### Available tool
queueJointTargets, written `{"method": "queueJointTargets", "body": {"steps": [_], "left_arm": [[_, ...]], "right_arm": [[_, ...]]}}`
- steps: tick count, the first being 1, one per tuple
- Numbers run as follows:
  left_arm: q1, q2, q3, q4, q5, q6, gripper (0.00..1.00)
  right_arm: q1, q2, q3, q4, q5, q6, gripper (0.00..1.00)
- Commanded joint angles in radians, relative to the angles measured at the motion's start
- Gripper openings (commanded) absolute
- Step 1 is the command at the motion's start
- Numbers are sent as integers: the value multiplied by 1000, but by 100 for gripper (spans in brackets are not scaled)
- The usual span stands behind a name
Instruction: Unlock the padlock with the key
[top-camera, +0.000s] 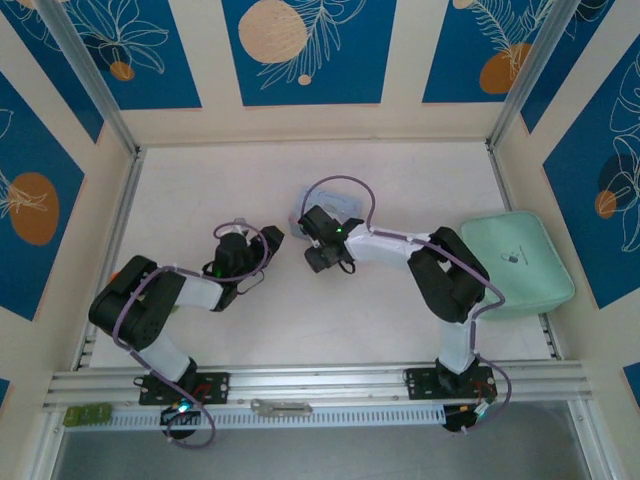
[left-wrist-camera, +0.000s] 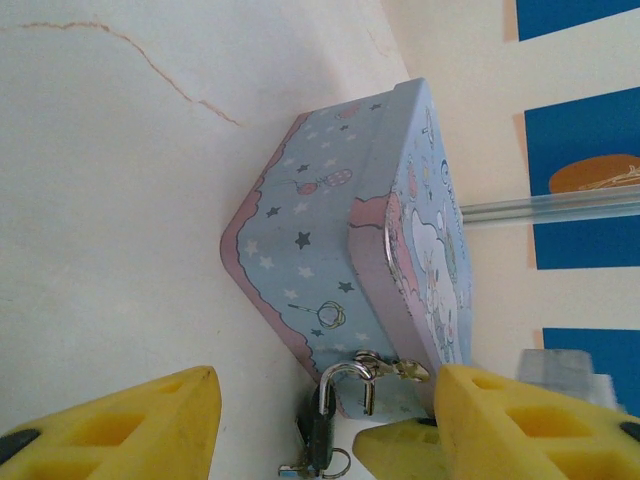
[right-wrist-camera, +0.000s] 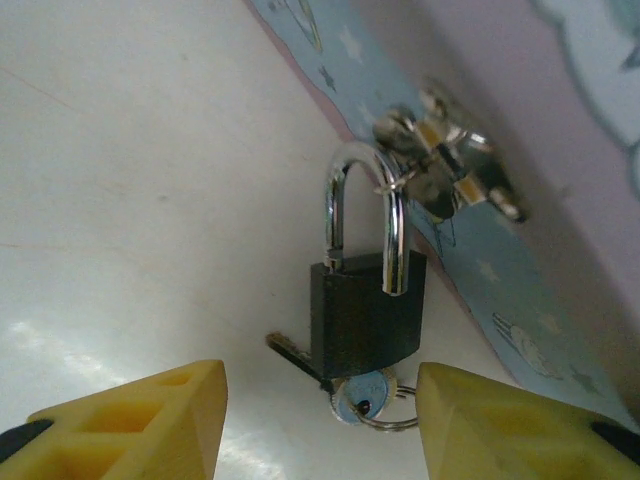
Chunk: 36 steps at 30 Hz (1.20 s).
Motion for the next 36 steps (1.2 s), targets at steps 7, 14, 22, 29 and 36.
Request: {"method": "queueJointTargets", "body": {"steps": [7, 14, 22, 29, 36], "left_arm": [[9, 53, -4, 79, 12, -21, 58], [9, 71, -1, 106, 18, -35, 58], [9, 33, 2, 71, 2, -6, 58], [16, 21, -10, 67, -3, 23, 58], [97, 94, 49, 170, 83, 24, 58]], "right_arm": [[-2, 51, 15, 31, 57, -52, 42], [-16, 42, -28, 112, 46, -139, 20], [-82, 4, -74, 206, -93, -308, 0], [-108, 13, -24, 170, -175, -385, 0], [-144, -2, -17, 153, -297, -367, 0]]}}
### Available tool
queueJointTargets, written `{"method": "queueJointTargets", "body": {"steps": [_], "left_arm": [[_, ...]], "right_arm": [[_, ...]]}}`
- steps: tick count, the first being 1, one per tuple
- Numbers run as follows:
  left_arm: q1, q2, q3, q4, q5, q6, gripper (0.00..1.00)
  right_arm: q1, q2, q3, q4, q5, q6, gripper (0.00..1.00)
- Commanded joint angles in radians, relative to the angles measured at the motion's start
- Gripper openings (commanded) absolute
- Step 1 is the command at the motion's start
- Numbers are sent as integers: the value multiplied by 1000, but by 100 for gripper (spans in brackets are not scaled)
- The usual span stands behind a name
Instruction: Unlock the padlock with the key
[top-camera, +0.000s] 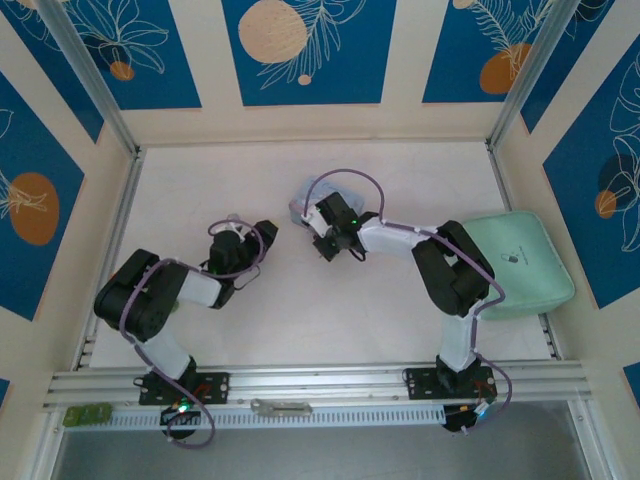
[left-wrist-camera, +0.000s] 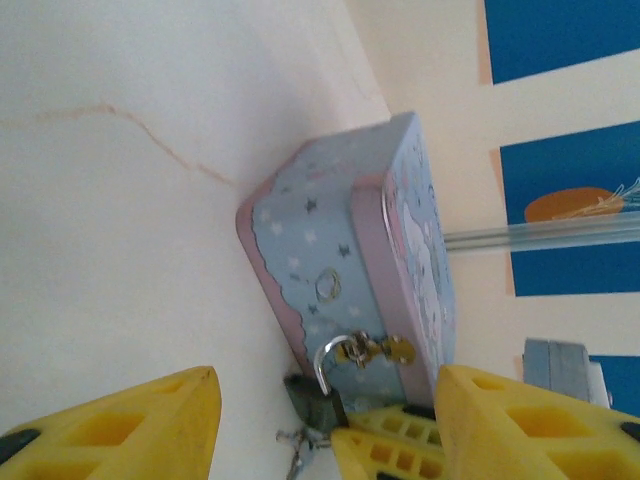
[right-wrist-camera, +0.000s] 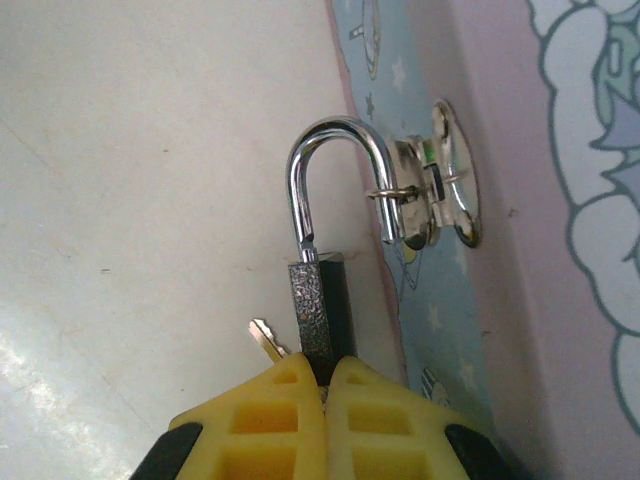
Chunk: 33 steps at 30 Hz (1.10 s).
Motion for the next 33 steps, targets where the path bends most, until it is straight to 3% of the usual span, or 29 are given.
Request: {"method": "queueJointTargets", "body": {"steps": [1, 10, 15, 24, 29, 33], "left_arm": [[32, 35, 63, 49, 67, 30, 58], [32, 50, 88, 65, 117, 16, 58], [33, 36, 36, 94, 110, -3, 57], [33, 3, 7, 96, 98, 6, 57], [55, -74, -7, 19, 78, 61, 58], [72, -176, -5, -139, 46, 138, 58]], "right_arm": [[-23, 1, 37, -60, -125, 2, 0], [-47, 67, 142, -108, -174, 6, 0], [-62, 104, 211, -174, -275, 39, 0], [-57, 81, 207, -148, -341, 43, 0], [-22, 7, 146, -173, -341, 85, 0], [24, -64, 54, -176, -363, 158, 0]]}}
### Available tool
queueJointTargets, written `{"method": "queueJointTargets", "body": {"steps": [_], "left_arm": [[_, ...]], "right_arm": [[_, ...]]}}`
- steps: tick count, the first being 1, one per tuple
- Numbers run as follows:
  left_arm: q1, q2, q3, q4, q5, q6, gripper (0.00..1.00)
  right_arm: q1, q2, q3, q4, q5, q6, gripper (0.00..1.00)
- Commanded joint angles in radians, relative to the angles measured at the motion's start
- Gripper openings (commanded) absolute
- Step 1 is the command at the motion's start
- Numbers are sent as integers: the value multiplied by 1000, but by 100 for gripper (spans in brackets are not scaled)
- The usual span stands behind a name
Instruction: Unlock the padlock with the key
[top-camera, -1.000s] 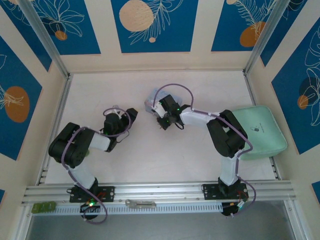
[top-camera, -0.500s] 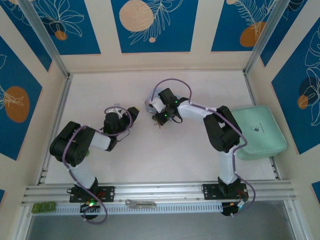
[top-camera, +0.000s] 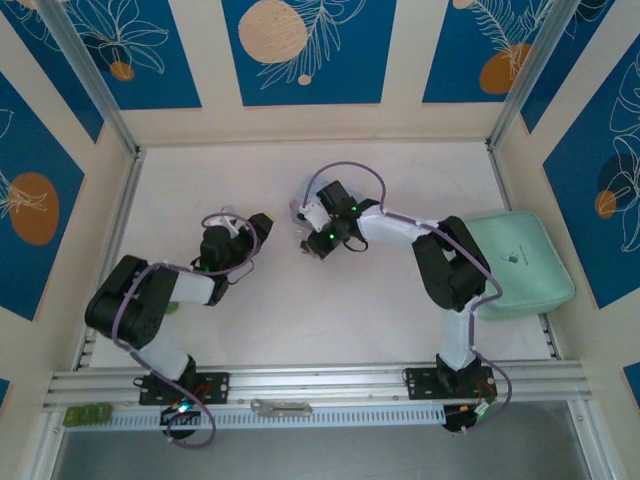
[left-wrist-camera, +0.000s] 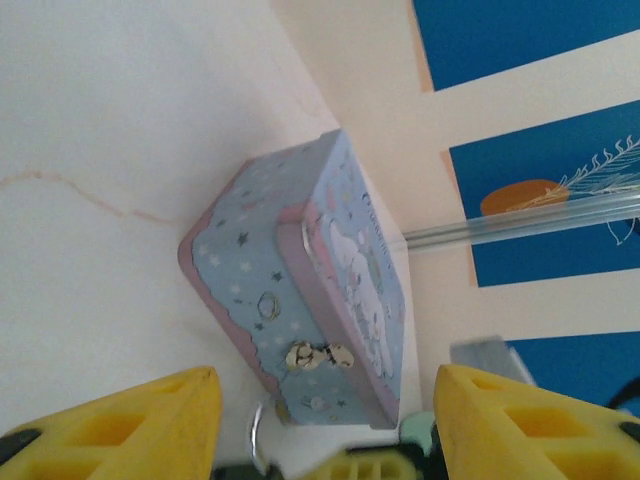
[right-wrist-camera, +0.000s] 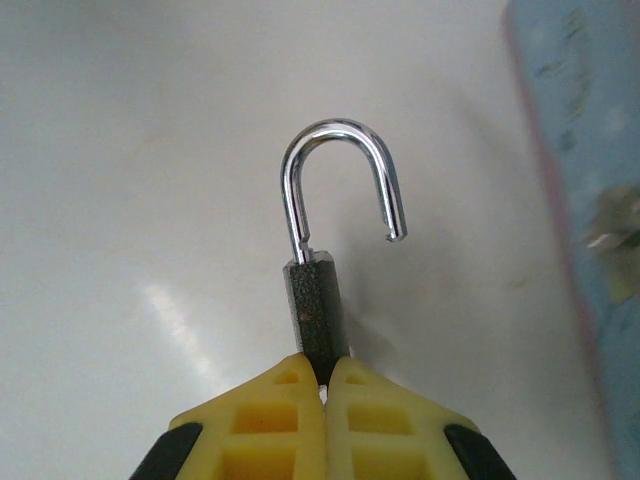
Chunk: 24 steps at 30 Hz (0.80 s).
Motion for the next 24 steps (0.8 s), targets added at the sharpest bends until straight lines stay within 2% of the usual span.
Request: {"method": "queueJointTargets", "body": {"steps": [1, 5, 8, 10, 12, 16, 20, 24], "left_arm": [[20, -102, -3, -160, -50, 102, 58], [24, -228, 4, -351, -138, 178, 59], [24, -313, -12, -419, -206, 204, 60], [23, -366, -30, -456, -254, 212, 64], [26, -420, -40, -507, -300, 227, 71], [28, -522, -29, -688, -395, 262, 100], [32, -585, -25, -768, -455, 275, 100], [33, -594, -33, -744, -456, 251, 100]], "right_arm": [[51, -87, -63, -20, -62, 89, 0], [102, -122, -122, 3, -106, 176, 0], [136, -119, -141, 32, -136, 222, 0], [159, -99, -134, 33, -151, 239, 0], [180, -77, -124, 36, -157, 255, 0], [201, -44, -113, 68, -175, 293, 0], [204, -12, -97, 88, -170, 319, 0], [204, 10, -80, 83, -156, 318, 0]]}}
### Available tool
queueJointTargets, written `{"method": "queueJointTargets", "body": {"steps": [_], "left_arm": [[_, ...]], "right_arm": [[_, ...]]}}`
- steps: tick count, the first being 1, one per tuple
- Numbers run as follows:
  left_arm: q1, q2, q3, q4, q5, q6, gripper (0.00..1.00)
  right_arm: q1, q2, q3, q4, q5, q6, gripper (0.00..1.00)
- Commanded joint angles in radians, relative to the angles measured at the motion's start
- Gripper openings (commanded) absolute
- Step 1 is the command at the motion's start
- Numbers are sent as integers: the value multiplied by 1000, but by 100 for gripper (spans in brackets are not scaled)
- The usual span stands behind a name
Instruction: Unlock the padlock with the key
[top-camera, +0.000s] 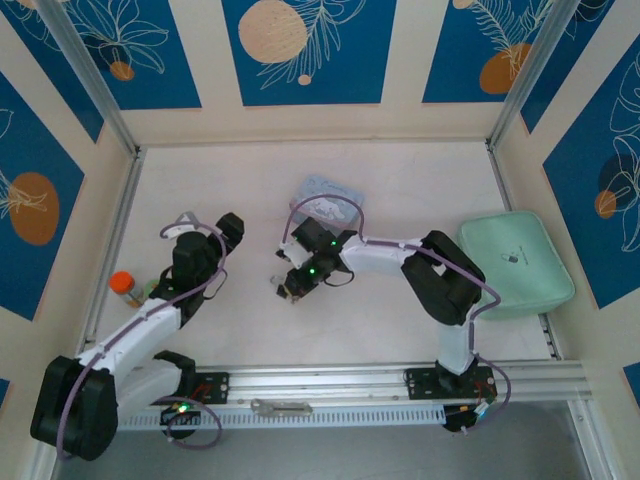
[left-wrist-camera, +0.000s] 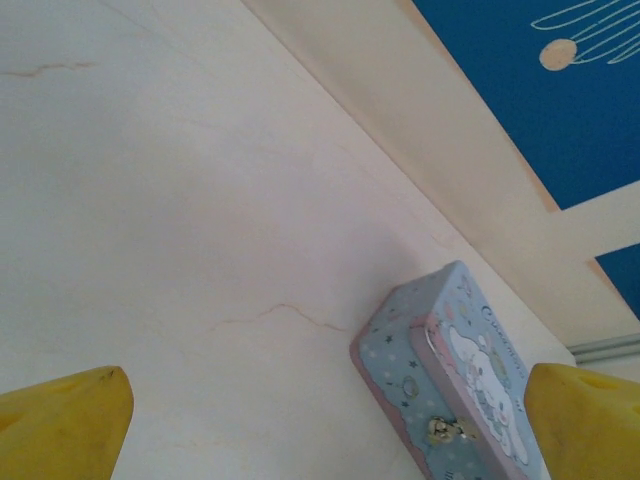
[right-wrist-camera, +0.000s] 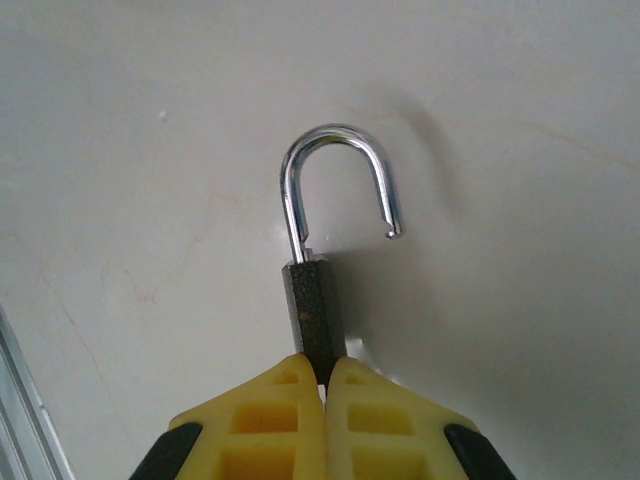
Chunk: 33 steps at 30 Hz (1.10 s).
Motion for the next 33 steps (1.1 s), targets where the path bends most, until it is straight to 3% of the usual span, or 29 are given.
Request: {"method": "queueJointTargets", "body": {"steps": [1, 9, 13, 19, 21, 22, 24, 25, 26, 33], "left_arm": [[11, -6, -6, -30, -38, 3, 100], [11, 23, 6, -13, 2, -26, 100], [12, 20, 7, -15, 8, -27, 100], [12, 12, 6, -33, -8, 3, 100], [14, 12, 21, -50, -30, 48, 100], [15, 14, 32, -63, -47, 78, 100], [29, 24, 62, -95, -72, 143, 100], [41, 31, 81, -120, -82, 179, 100], [54, 36, 99, -144, -91, 214, 100], [120, 34, 145, -180, -186, 423, 100]], "right_arm": [[2, 22, 38, 4, -4, 21, 0], [3, 26, 48, -17, 59, 13, 1], [4, 14, 48, -18, 90, 8, 21], [-7, -38, 45, 1, 127, -4, 39], [-23, -67, 43, 13, 124, -16, 58], [-38, -83, 41, 18, 123, -26, 73], [-74, -114, 44, 17, 129, -44, 85], [-98, -133, 46, 16, 128, -52, 87], [-124, -153, 46, 15, 124, -60, 97], [-347, -288, -6, 56, 204, -68, 99]]}}
